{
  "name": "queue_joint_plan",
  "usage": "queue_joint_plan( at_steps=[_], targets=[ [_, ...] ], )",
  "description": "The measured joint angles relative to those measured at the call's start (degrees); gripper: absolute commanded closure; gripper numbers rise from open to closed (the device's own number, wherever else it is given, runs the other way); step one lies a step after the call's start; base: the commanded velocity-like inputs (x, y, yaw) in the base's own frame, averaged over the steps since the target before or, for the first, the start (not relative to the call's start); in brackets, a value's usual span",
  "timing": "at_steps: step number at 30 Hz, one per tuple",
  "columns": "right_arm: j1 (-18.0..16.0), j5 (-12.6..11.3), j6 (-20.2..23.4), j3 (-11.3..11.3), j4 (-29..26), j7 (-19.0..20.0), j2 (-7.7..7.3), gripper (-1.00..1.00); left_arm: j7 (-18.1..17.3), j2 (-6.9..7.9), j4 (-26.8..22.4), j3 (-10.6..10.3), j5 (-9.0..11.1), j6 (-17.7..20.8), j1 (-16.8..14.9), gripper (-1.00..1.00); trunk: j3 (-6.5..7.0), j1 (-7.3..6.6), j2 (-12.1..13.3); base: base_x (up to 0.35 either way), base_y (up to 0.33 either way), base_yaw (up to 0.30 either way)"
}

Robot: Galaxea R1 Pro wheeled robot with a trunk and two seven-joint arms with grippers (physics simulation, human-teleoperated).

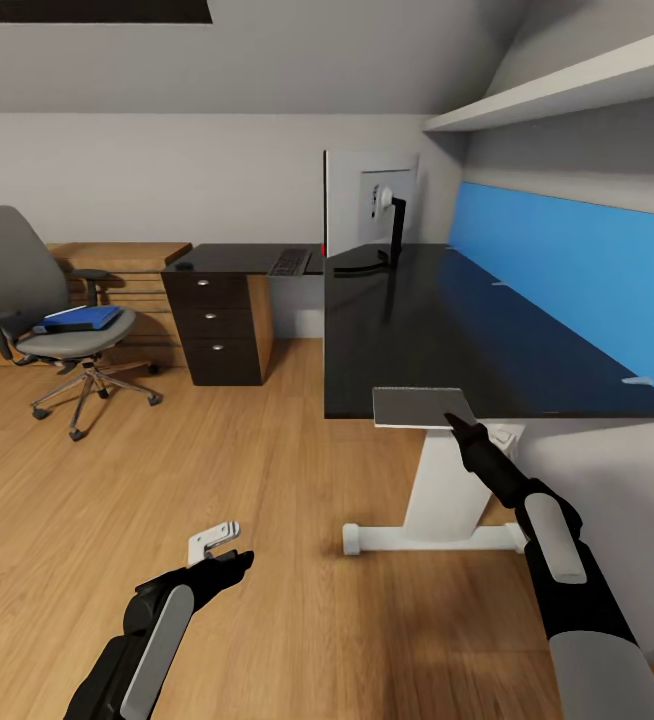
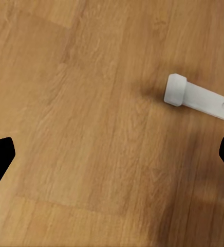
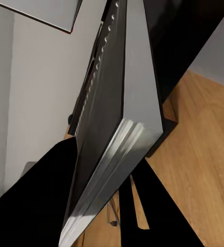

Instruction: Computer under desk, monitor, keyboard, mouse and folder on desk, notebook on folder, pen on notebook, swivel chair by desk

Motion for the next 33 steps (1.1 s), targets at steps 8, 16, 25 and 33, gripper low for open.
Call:
queue_joint_plan(
  at_steps=[8,16,25,33],
  targets=[
    [0.0,0.1,0.0,0.0,-0.1,0.0,0.0,1.0,0.0,0.0,0.0,0.0,0.0,0.0,0.0,-1.0,0.35,-0.43,0.8,0.0,0.0,0.0],
    [0.0,0.0,0.0,-0.1,-0.4,0.2,0.0,1.0,0.1,0.0,0.0,0.0,0.0,0.0,0.0,-1.0,1.79,-2.19,4.0,0.0,0.0,0.0],
    [0.0,0.0,0.2,0.2,-0.6,1.0,-0.52,1.0,0.1,0.0,0.0,0.0,0.0,0.0,0.0,-1.0,3.4,-4.17,7.6,0.0,0.0,0.0],
    [0.0,0.1,0.4,0.2,-0.7,3.5,-0.84,1.0,0.1,0.0,0.0,0.0,0.0,0.0,0.0,-1.0,4.84,-5.92,10.8,0.0,0.0,0.001]
  ],
)
